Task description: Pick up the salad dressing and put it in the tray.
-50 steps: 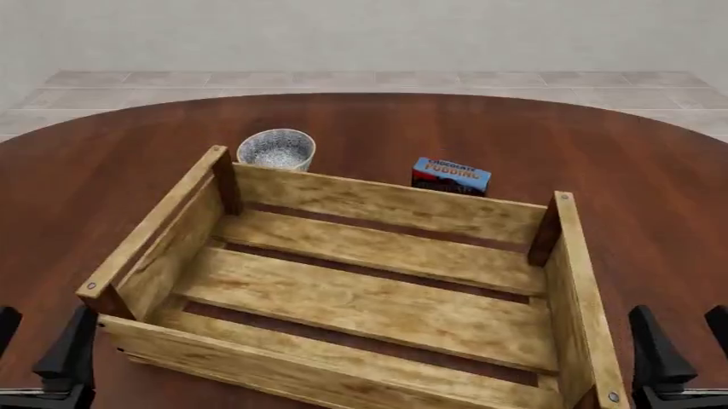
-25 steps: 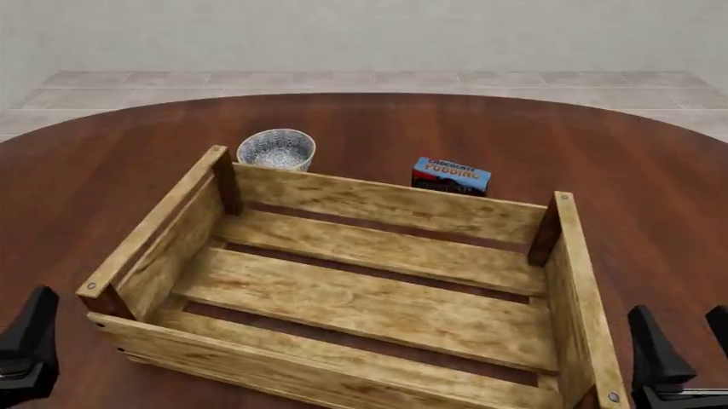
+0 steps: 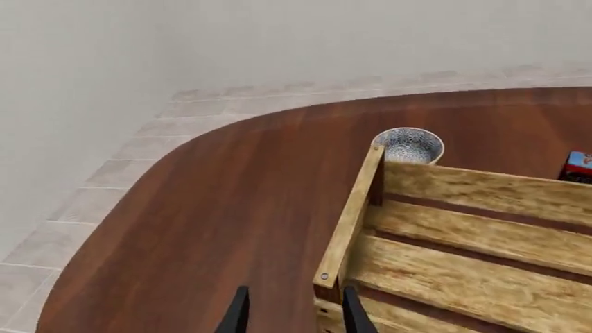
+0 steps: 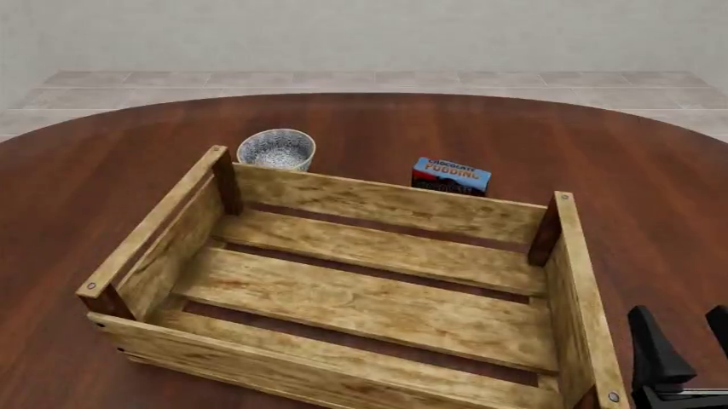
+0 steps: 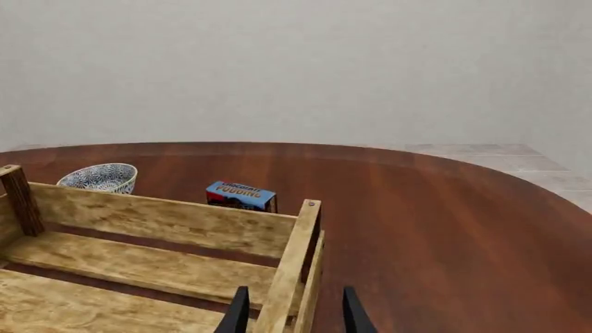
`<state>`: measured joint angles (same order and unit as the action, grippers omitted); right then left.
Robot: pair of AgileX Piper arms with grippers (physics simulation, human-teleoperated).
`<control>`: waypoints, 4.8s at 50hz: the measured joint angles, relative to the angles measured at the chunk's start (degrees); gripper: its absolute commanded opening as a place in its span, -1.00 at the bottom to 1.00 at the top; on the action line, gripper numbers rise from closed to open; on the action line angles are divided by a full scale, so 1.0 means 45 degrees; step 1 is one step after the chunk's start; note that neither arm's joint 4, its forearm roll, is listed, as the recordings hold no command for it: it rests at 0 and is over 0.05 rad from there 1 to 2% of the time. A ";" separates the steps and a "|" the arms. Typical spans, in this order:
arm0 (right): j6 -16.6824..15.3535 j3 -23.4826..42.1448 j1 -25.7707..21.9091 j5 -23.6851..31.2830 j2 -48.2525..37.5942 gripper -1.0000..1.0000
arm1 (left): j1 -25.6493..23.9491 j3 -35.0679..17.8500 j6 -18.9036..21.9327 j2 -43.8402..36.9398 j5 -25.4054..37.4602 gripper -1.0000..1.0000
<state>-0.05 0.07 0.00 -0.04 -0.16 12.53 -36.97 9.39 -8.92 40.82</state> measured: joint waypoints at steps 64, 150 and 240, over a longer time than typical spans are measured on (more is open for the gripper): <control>0.0000 -0.0008 0.0000 0.0008 0.0014 1.00 | 0.5230 -0.1687 0.1530 -0.6157 0.4235 1.00; 0.0000 -0.0008 -0.0001 0.0008 0.0014 1.00 | 0.7775 0.2970 0.3679 -0.9441 -0.0750 -1.00; 0.0000 -0.0008 0.0000 0.0008 0.0014 1.00 | 0.2061 -0.6318 0.0636 -0.8400 0.4064 -1.00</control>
<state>-0.05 0.03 0.00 0.00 -0.10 21.81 -65.40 12.25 -46.72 59.11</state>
